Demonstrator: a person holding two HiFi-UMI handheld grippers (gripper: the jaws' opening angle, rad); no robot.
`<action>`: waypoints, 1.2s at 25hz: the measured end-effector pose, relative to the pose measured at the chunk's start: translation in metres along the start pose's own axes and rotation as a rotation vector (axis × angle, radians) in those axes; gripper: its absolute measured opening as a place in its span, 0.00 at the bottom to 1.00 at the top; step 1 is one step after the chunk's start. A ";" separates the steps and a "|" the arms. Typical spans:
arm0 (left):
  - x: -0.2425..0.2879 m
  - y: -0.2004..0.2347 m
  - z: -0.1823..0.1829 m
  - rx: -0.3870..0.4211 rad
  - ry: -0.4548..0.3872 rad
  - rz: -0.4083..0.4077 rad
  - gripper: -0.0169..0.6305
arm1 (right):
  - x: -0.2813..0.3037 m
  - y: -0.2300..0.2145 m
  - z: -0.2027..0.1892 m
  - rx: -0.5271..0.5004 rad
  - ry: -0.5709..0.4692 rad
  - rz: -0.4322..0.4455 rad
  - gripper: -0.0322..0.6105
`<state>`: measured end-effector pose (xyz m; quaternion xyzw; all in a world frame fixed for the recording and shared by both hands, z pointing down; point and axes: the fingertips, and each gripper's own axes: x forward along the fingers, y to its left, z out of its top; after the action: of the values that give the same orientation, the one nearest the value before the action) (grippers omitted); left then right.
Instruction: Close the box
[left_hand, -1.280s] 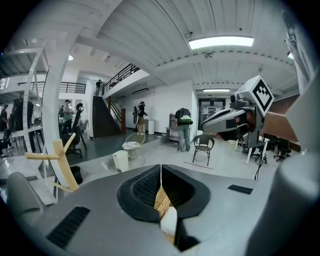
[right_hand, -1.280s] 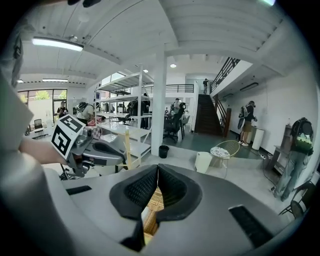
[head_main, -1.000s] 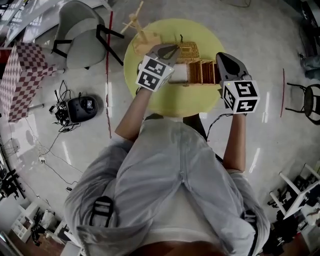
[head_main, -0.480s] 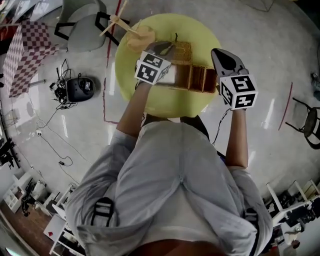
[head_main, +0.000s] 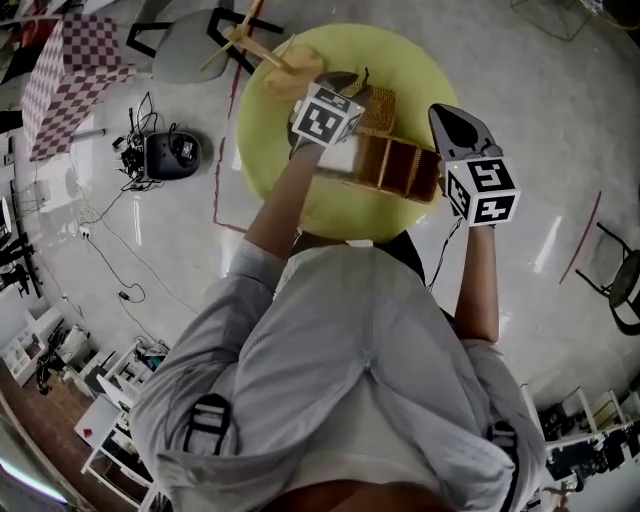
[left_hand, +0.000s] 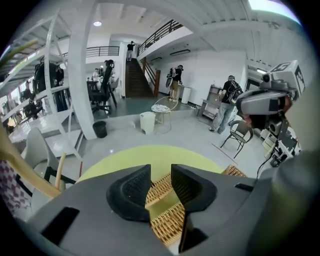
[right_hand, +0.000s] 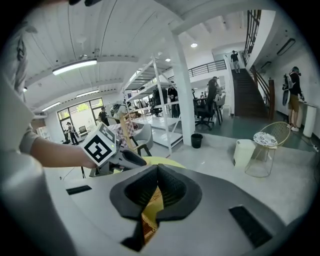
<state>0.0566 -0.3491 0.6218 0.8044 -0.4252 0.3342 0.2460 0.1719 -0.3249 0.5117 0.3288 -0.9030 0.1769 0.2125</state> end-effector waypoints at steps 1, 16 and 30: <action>0.006 0.003 -0.001 -0.005 0.015 0.002 0.25 | 0.002 -0.002 -0.002 0.006 0.001 0.004 0.09; 0.081 0.021 -0.019 -0.150 0.251 -0.040 0.27 | 0.019 -0.041 -0.025 0.099 0.024 0.053 0.09; 0.100 0.033 -0.038 -0.157 0.372 -0.047 0.13 | 0.035 -0.064 -0.042 0.151 0.036 0.078 0.09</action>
<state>0.0574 -0.3921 0.7251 0.7170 -0.3783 0.4370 0.3897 0.2014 -0.3699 0.5759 0.3053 -0.8952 0.2586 0.1963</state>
